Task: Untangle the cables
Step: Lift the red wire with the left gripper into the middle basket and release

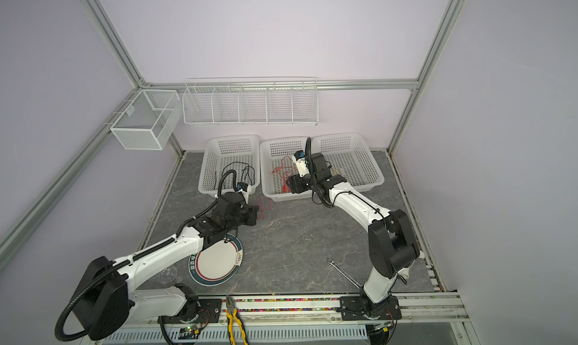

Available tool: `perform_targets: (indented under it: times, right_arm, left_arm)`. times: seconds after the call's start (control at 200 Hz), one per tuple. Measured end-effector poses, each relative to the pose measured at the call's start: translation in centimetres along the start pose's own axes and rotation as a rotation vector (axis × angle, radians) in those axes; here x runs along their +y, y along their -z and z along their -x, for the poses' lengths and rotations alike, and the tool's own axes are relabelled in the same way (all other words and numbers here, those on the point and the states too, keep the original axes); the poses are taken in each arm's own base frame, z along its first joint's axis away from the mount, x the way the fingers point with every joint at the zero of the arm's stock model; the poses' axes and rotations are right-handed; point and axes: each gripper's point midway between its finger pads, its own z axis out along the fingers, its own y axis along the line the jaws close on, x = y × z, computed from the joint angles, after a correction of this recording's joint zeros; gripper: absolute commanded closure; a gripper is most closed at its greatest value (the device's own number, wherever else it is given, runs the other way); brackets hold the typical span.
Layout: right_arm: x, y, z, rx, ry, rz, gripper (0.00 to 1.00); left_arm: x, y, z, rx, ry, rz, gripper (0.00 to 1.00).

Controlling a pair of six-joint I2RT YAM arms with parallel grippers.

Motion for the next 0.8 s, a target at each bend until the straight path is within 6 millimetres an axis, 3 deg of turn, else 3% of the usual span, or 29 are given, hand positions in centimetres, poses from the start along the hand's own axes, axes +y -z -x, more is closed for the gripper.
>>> perform_targets:
  times: [0.25,0.385,0.59,0.8]
  right_arm:
    - [-1.4,-0.1,-0.8,0.008,-0.005,-0.074,0.29]
    - [-2.5,0.9,-1.0,-0.013,-0.012,-0.143,0.28]
    - [-3.3,3.1,-0.3,-0.081,-0.01,-0.202,0.28]
    - [-4.0,4.0,0.1,-0.118,-0.009,-0.248,0.27]
  left_arm:
    - [-2.3,5.0,4.1,-0.173,-0.02,-0.126,1.0]
    - [-3.2,6.0,6.0,-0.248,-0.039,-0.161,1.0]
    - [-4.3,3.3,7.6,-0.231,-0.087,-0.16,1.0]
    - [-5.1,-3.0,10.3,-0.176,-0.098,-0.153,1.0]
